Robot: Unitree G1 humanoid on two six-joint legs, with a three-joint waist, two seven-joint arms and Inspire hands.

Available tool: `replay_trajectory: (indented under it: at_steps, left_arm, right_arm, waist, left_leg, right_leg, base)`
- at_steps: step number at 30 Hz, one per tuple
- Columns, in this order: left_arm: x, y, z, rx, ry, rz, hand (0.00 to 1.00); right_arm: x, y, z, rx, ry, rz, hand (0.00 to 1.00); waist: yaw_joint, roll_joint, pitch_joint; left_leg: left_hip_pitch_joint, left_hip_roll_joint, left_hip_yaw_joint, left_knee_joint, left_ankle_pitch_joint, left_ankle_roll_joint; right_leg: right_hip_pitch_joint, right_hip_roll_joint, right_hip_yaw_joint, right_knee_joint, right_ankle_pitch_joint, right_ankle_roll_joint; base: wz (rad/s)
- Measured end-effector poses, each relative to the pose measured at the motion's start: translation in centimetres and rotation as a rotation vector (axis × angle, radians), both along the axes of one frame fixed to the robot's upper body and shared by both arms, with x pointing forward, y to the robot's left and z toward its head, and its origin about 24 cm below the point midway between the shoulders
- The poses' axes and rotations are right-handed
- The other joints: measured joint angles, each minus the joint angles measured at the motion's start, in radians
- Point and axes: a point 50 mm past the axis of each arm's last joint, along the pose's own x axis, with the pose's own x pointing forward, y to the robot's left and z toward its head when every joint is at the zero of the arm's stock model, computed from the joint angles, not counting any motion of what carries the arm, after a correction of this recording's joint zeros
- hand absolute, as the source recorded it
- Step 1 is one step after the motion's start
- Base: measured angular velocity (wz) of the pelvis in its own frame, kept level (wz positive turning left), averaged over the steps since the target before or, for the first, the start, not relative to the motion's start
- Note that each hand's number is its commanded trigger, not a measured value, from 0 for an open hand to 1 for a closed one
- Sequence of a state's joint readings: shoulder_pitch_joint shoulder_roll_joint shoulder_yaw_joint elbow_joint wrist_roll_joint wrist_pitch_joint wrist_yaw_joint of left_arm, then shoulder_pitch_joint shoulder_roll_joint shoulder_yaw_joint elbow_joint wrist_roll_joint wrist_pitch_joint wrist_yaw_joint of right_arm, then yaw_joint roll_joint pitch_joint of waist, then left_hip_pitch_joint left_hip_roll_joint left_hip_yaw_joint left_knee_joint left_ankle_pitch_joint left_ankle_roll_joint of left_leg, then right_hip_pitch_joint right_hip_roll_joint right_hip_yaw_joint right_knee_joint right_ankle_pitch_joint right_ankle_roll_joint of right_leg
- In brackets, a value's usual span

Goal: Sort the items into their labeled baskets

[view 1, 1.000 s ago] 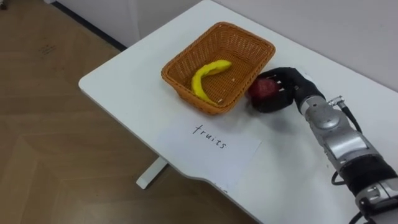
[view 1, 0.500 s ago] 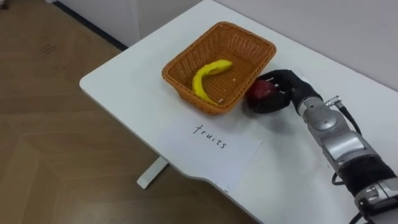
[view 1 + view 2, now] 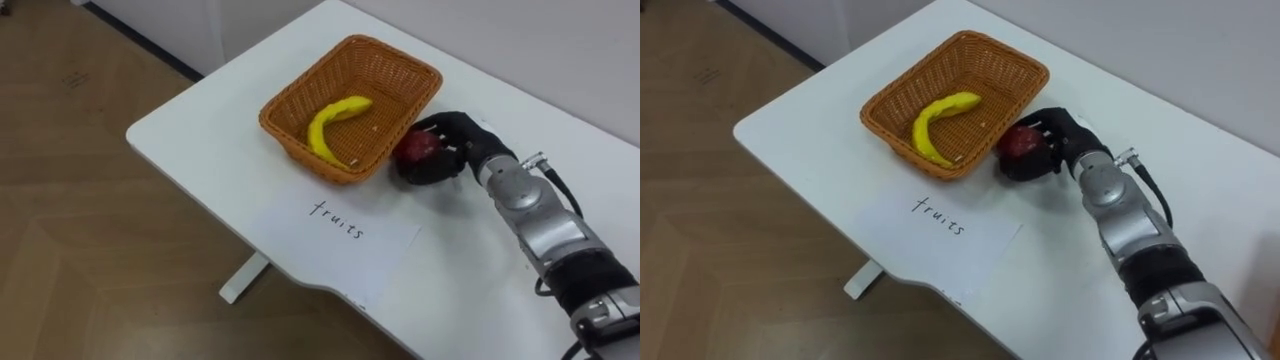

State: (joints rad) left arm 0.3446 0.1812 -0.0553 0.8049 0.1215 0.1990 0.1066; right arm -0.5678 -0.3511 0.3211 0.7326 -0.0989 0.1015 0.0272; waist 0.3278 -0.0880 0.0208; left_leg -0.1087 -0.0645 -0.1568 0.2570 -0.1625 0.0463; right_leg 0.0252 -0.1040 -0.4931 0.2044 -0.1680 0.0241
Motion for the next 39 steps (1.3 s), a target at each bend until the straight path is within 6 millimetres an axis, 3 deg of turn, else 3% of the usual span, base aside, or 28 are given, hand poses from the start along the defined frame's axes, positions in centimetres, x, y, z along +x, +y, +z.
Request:
replay_trajectory:
  at_steps: [8, 11, 14, 16, 20, 26, 31, 39]
  left_arm:
    - [-0.1, 0.4, 0.1, 0.008, -0.002, 0.023, 0.0]
    - [-0.2, 0.5, 0.1, 0.008, -0.001, 0.028, 0.0]
    - [-0.3, 0.5, 0.1, 0.007, 0.002, 0.032, 0.0]
    - [-0.6, 0.5, 0.1, 0.006, 0.008, 0.036, 0.0]
    - [-0.7, 0.6, 0.1, 0.007, 0.012, 0.053, 0.0]
    - [-0.6, 0.8, 0.2, 0.017, 0.005, 0.059, 0.0]
    - [-0.4, 1.3, 0.3, 0.029, -0.008, 0.083, 0.0]
    - [-0.4, 1.4, 0.3, 0.032, -0.006, 0.085, 0.0]
  right_arm:
    - [-0.1, -0.2, 0.0, -0.029, 0.024, 0.035, 1.0]
    - [-0.6, -0.5, -0.5, -0.034, 0.038, 0.034, 1.0]
    - [-1.2, -0.9, -0.9, -0.054, 0.05, 0.03, 1.0]
    - [-1.4, -1.2, -1.0, -0.069, 0.061, 0.022, 1.0]
    - [-1.4, -2.0, -0.6, -0.095, 0.051, 0.007, 1.0]
    - [-1.3, -2.9, 0.1, -0.171, 0.033, 0.007, 1.0]
    - [-0.7, -1.7, 2.3, -0.242, -0.065, 0.055, 1.0]
    - [-0.4, -1.3, 4.4, -0.25, -0.157, 0.061, 1.0]
  waist:
    - [-0.034, -0.003, -0.0077]
    - [-0.049, -0.005, -0.0167]
    - [-0.058, -0.003, -0.0162]
    - [-0.058, -0.003, -0.0211]
    - [-0.082, -0.009, -0.0237]
    - [-0.087, -0.021, -0.0219]
    - [-0.106, -0.022, -0.0192]
    - [-0.103, -0.031, -0.0076]
  left_leg:
    - [0.007, -0.001, -0.006, -0.001, 0.0, 0.0]
    - [0.015, -0.001, -0.006, -0.003, 0.0, 0.0]
    - [0.032, 0.0, 0.009, -0.009, 0.0, 0.0]
    - [0.046, 0.003, 0.017, -0.02, 0.001, 0.0]
    - [0.052, 0.003, 0.023, -0.021, 0.002, 0.001]
    - [0.07, 0.006, 0.034, -0.027, 0.002, 0.001]
    - [0.076, 0.006, 0.04, -0.032, 0.002, 0.001]
    - [0.084, 0.005, 0.034, -0.036, 0.001, 0.003]
  right_leg:
    - [0.008, 0.001, 0.0, -0.002, 0.0, 0.0]
    - [0.013, 0.001, 0.002, -0.002, 0.0, 0.0]
    - [0.026, 0.001, 0.012, -0.002, 0.0, 0.0]
    - [0.028, 0.0, 0.022, -0.001, 0.0, 0.0]
    - [0.033, -0.001, 0.023, 0.001, 0.0, 0.0]
    - [0.045, 0.0, 0.026, 0.0, 0.0, 0.0]
    - [0.046, 0.0, 0.031, 0.0, 0.0, 0.0]
    - [0.055, 0.0, 0.036, -0.002, 0.0, 0.001]
  base:
    - [0.0]
    - [0.0]
    - [-0.09]
    - [-0.21]
    - [-0.03]
    - [-0.03]
    - [-0.01]
    - [0.0]
